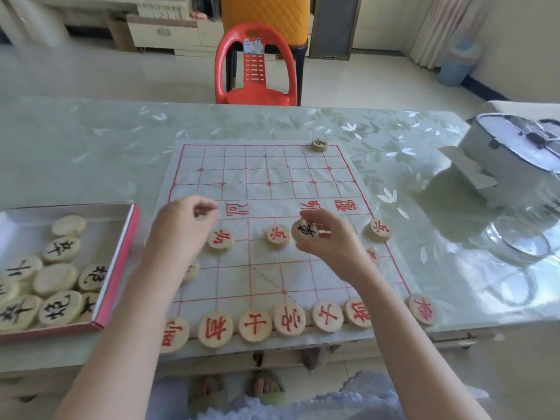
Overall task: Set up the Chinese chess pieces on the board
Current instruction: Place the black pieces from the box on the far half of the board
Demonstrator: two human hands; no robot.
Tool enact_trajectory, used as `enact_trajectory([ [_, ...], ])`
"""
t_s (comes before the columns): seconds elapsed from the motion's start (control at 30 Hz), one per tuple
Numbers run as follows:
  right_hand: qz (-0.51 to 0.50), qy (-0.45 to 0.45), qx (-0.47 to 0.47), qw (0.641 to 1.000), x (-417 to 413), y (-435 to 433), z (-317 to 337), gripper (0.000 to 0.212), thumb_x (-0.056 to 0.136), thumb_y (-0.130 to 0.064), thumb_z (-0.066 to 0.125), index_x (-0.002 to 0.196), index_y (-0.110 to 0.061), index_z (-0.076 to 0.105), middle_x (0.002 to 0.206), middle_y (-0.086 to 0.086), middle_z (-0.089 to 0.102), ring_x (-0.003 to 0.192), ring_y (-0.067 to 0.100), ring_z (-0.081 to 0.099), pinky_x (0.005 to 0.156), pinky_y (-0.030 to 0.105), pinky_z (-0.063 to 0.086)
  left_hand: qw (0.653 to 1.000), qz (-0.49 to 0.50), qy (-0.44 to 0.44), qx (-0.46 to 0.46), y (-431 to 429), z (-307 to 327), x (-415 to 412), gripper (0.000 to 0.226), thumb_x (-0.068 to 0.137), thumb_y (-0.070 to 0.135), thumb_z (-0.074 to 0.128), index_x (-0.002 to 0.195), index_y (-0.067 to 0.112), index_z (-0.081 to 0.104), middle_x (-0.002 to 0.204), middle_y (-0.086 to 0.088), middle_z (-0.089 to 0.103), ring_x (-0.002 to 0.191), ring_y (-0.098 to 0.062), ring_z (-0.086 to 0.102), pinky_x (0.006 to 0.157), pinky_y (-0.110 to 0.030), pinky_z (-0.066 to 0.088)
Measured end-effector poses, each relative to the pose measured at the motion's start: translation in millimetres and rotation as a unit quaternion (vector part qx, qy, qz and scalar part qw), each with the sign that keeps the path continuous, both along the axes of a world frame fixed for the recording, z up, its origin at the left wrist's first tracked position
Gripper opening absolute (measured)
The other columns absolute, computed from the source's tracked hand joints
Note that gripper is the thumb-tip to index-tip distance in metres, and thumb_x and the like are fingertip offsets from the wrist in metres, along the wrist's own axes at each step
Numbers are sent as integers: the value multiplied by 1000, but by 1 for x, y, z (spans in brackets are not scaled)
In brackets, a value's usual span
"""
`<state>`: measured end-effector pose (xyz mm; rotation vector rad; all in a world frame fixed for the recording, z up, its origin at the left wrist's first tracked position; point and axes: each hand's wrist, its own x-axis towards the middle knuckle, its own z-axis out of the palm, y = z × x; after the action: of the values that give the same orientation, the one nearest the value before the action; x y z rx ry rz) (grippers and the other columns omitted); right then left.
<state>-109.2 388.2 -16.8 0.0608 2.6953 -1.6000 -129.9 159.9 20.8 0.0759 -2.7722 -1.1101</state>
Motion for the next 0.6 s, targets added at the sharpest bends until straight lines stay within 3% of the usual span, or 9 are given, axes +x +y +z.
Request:
enact_trajectory([
  [0.07,27,5,13,1000,-12,-23,-1,48,77,-21,73,122,-24,56,112,-11,62,105,5,57,95,26,47,998,50,6,28,-30,0,-9,14,85,17,61,97,16,68,97,-3,69,80,-18,58,75,-24,40],
  [0.2,78,-1,30,997,-48,-70,5,51,76,-16,73,124,-20,55,115,-5,62,103,9,58,89,20,48,993,110,13,26,-81,-10,-13,15,84,15,61,97,15,69,95,-5,69,96,-23,63,80,-27,40],
  [0.33,96,3,34,995,-106,-120,3,57,72,-9,76,124,-13,53,119,5,60,103,18,60,85,30,53,988,149,5,29,-119,-19,-15,17,85,18,59,101,19,67,102,1,68,105,-20,60,86,-30,41],
  [0.47,92,21,75,993,-174,-165,-9,64,70,-11,78,127,-8,49,123,9,59,111,23,57,91,28,46,982,180,20,57,-144,-22,-24,20,87,16,58,106,20,65,106,5,65,107,-13,55,84,-24,35],
  [0.6,67,22,89,994,-232,-194,-16,53,76,-11,72,124,-6,49,118,10,58,95,18,54,71,22,40,978,198,12,65,-161,-33,-30,20,86,16,59,105,20,65,99,10,60,98,-6,51,84,-22,33],
])
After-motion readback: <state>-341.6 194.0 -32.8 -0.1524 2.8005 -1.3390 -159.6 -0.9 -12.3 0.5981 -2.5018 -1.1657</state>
